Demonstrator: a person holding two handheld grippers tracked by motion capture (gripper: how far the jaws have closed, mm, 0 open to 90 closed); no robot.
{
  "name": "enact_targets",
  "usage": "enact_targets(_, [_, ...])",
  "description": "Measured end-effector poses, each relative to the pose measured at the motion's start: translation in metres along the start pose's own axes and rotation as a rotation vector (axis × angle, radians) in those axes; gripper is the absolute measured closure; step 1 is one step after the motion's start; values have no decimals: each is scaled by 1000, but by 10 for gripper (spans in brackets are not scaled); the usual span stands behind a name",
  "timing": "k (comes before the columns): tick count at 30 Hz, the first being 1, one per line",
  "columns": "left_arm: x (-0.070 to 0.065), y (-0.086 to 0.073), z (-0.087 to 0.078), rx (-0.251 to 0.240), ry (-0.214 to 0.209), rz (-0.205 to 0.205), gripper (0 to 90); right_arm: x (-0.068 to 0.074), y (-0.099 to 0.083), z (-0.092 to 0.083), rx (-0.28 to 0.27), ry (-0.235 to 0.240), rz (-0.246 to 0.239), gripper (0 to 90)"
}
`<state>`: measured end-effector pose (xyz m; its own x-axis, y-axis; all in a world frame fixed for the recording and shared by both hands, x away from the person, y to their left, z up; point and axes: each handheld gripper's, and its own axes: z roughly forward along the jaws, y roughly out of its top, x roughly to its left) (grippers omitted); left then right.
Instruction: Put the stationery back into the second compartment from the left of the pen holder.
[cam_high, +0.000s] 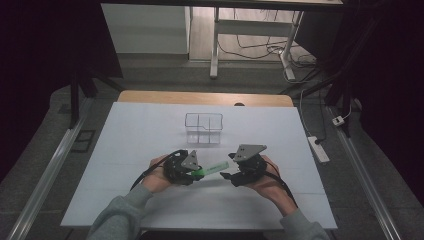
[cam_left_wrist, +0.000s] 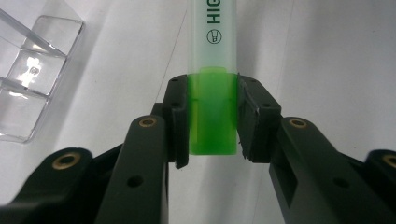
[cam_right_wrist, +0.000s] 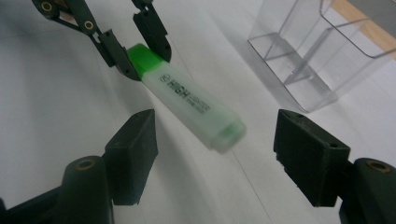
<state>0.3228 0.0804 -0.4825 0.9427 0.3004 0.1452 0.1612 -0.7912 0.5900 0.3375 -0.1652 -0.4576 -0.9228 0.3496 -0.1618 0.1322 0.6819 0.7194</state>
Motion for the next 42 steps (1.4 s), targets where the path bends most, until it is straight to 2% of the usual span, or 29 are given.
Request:
enact_targets(9, [-2,1,3,6,-16,6,664,2,11,16,67,52,-44,346])
enact_targets(18, [-4,3,3,8,-46,26,664,10,15,29,174,77,-149,452])
enact_targets(20, [-5,3,2,7,-58,34,664,13,14,32,210,89,-198,508])
enact_targets(21, [-4,3,1,9,-68,39,664,16,13,33,221,95,-208,518])
enact_targets(22, [-4,2,1,10,-78,43,664,16,13,33,221,95,-208,518])
enact_targets(26, [-2,0,-2,-3,-109,43,663,20,10,38,257,108,-262,552])
enact_targets(27, [-2,0,-2,-9,-111,38,663,21,9,39,248,108,-269,561])
enact_targets(28, [-2,0,-2,-12,-114,41,663,21,10,39,269,107,-282,571])
enact_targets(29, [-2,0,-2,-12,-115,45,663,21,8,41,249,120,-277,579])
enact_targets(32, [-2,-1,-2,-12,-120,52,662,22,7,41,259,130,-305,597])
enact_targets(35, [0,-2,-4,-30,-112,26,645,24,7,41,258,144,-326,626])
enact_targets(36, [1,-3,-5,-39,-105,13,637,25,6,42,246,149,-319,636])
enact_targets(38, [3,-4,-7,-64,-92,-24,621,25,7,41,236,143,-324,648])
enact_targets(42, [8,-10,-10,-110,-66,-102,545,22,8,39,227,119,-292,650])
